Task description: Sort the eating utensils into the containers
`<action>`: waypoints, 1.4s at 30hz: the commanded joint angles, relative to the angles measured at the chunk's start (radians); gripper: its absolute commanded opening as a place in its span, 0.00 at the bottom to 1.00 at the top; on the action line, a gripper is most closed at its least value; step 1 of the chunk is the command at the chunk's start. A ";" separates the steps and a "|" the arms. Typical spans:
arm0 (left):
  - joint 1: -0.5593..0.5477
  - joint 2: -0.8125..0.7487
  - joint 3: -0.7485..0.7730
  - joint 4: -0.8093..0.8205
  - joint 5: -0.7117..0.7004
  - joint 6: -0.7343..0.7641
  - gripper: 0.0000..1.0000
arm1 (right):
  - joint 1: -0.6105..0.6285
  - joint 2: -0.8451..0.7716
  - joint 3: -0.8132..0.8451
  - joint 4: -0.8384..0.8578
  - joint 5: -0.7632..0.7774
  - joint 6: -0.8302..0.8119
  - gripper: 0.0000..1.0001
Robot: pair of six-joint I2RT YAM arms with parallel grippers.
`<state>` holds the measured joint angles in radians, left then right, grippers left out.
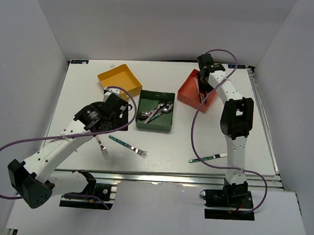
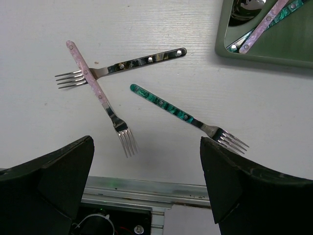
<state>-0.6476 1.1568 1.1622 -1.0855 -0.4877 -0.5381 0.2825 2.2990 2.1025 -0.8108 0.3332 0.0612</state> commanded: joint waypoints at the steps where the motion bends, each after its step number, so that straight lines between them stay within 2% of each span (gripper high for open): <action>1: 0.000 -0.008 0.007 0.025 0.008 0.020 0.98 | -0.002 -0.099 -0.016 0.016 -0.029 -0.031 0.35; 2: 0.000 -0.008 0.005 0.027 0.009 0.020 0.98 | -0.002 -0.110 -0.021 0.019 -0.051 -0.026 0.44; 5: 0.000 -0.005 -0.002 0.042 0.024 0.026 0.98 | -0.003 -0.162 -0.010 -0.001 -0.062 0.023 0.50; 6: 0.000 -0.002 -0.002 0.051 0.027 0.030 0.98 | -0.002 -0.196 -0.006 -0.010 -0.053 0.072 0.56; 7: 0.000 0.000 -0.001 0.056 0.038 0.035 0.98 | -0.003 -0.217 -0.007 -0.024 -0.036 0.104 0.66; 8: 0.000 0.006 0.002 0.062 0.044 0.039 0.98 | -0.003 -0.237 -0.013 -0.039 0.008 0.148 0.89; 11: 0.002 0.026 0.028 0.102 0.124 0.092 0.98 | -0.003 -0.369 -0.140 -0.074 0.087 0.316 0.89; 15: -0.046 0.138 0.109 0.180 0.245 0.148 0.98 | -0.026 -0.613 -0.404 -0.042 0.043 0.481 0.89; 17: -0.114 0.199 0.158 0.214 0.262 0.158 0.98 | -0.043 -0.680 -0.519 -0.070 0.020 0.604 0.89; 18: -0.201 0.239 0.221 0.238 0.246 0.173 0.98 | -0.046 -0.741 -0.548 -0.085 0.015 0.635 0.89; 21: -0.323 0.429 0.356 0.271 0.273 0.205 0.98 | -0.052 -0.859 -0.634 -0.152 0.030 0.718 0.89; 22: -0.345 0.519 0.385 0.285 0.296 0.214 0.98 | -0.055 -0.890 -0.653 -0.168 0.038 0.727 0.89; 28: -0.498 0.830 0.641 0.329 0.350 0.296 0.98 | -0.103 -1.142 -0.717 -0.226 0.037 0.712 0.89; 31: -0.555 0.924 0.729 0.335 0.356 0.332 0.96 | -0.120 -1.214 -0.704 -0.272 0.043 0.686 0.89; 37: -0.584 1.052 0.703 0.417 0.408 0.319 0.93 | -0.126 -1.265 -0.679 -0.330 0.058 0.635 0.89; 42: -0.606 1.124 0.686 0.435 0.414 0.297 0.81 | -0.126 -1.287 -0.676 -0.329 0.043 0.614 0.89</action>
<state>-1.2461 2.2871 1.8545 -0.6918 -0.0898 -0.2325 0.1589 1.0229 1.4010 -1.1229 0.3672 0.6991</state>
